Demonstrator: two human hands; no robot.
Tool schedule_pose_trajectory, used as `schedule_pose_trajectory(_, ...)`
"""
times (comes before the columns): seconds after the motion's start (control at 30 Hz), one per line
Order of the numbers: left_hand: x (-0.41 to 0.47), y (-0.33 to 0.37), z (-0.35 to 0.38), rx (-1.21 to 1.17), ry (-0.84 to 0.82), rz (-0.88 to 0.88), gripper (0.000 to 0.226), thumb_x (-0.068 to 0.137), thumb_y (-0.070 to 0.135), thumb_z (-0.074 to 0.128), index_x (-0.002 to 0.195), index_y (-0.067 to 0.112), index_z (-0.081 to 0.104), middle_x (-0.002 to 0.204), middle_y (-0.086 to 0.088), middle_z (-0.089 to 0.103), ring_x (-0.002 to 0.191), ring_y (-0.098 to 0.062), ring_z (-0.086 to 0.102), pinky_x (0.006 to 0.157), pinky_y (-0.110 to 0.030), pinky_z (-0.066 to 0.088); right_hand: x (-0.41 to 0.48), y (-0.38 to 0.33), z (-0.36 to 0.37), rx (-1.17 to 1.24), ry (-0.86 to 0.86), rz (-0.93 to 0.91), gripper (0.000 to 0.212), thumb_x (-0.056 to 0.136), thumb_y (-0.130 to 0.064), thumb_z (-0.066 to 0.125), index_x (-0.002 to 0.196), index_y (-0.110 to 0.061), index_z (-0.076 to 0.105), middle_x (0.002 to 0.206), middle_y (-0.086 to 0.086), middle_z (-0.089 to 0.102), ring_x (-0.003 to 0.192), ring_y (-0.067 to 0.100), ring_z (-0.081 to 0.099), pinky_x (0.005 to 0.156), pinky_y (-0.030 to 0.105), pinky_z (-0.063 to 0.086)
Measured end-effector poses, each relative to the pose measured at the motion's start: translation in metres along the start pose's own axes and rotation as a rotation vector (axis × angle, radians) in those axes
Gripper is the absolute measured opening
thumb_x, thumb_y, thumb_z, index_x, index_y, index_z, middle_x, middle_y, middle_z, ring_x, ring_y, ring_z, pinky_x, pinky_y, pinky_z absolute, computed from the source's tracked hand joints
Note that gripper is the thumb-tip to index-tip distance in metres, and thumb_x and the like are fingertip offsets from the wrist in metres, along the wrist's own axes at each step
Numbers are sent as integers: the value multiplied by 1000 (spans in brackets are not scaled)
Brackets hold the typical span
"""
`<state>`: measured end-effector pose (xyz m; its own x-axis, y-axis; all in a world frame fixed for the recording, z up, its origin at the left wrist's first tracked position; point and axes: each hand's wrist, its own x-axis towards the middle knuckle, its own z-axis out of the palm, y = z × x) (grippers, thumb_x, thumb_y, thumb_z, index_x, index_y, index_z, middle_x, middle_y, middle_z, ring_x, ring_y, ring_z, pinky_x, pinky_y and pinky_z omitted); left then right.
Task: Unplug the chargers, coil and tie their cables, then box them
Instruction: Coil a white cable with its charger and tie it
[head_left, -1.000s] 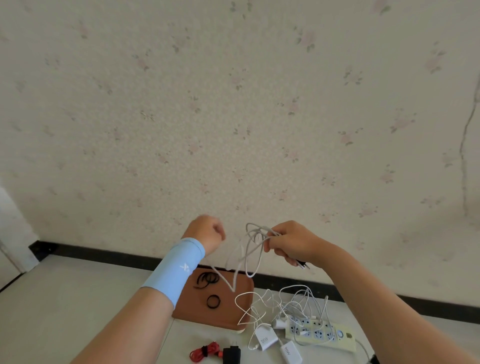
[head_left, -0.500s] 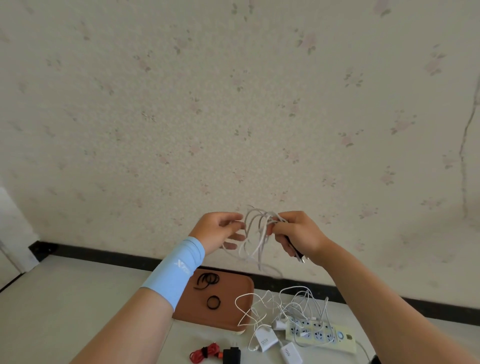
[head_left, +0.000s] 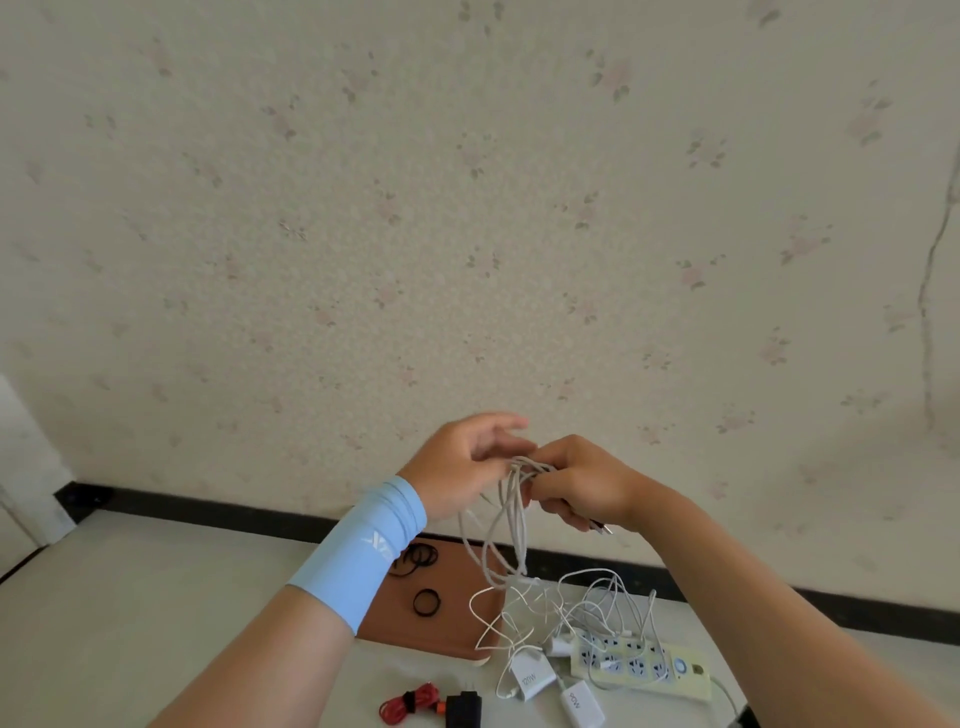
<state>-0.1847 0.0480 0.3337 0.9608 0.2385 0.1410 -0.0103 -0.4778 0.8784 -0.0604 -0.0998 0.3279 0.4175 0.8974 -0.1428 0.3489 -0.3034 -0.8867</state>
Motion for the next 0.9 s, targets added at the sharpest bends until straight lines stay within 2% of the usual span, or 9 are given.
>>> schedule_pose_trajectory(0.17,1,-1,-6,15,-128,-204,18,91,23,65,108,26,72,89,4,75,78,-2,63,65,-22,46,-4,-4,0,11,78,-79,18,88,-8,63,75,0,72,53,12,45,41,20,36,42,26,30)
schedule_pose_trajectory(0.3,2,-3,-14,-41,-133,-322,16,87,15,67,101,22,73,80,4,72,71,-8,61,54,-19,40,-2,-5,6,-41,141,-99,22,88,-12,66,67,-7,71,51,5,44,46,20,37,45,27,31)
schedule_pose_trajectory(0.37,4,-5,-13,68,-46,-337,12,83,14,71,90,24,73,80,2,72,72,-11,61,55,-19,43,0,-5,10,-128,176,-100,22,86,-12,66,65,-14,72,51,0,45,45,13,37,48,28,33)
schedule_pose_trajectory(0.5,7,-10,-11,293,94,-252,18,79,12,74,81,28,64,81,6,65,71,-13,61,72,-30,55,2,-7,10,-105,196,-74,18,76,-20,66,74,-3,73,49,-4,45,42,10,37,46,25,32)
schedule_pose_trajectory(0.57,6,-12,-18,189,57,-282,22,77,9,75,85,24,60,80,3,56,67,-17,56,69,-35,56,1,-7,7,-80,195,-59,17,76,-17,65,73,-3,72,49,-3,45,43,14,37,44,25,31)
schedule_pose_trajectory(0.63,1,-13,-25,98,-137,-334,22,81,11,73,95,23,63,80,2,54,71,-18,55,68,-33,55,-1,-7,6,-106,191,-71,13,82,-9,66,71,-2,72,48,-4,46,42,12,37,45,25,31)
schedule_pose_trajectory(0.7,-4,-12,-28,-28,-278,-387,15,90,19,65,105,22,68,82,5,57,76,-13,54,64,-26,50,-2,-7,8,-144,167,-87,16,84,-7,65,69,-6,72,49,-5,47,41,10,38,45,24,32)
schedule_pose_trajectory(0.8,-9,-15,-27,-380,-288,-517,31,99,33,49,110,12,69,91,1,67,77,-14,60,59,-24,47,-2,-6,8,-70,122,-110,19,82,-11,65,64,-11,70,51,2,45,46,19,37,46,27,30)
schedule_pose_trajectory(0.9,-11,-19,-25,-403,-419,-522,33,99,28,53,118,6,68,99,-9,71,84,-20,68,56,-25,53,-4,-7,8,-12,75,-132,22,87,-11,68,66,-4,69,52,9,42,48,21,35,46,28,29)
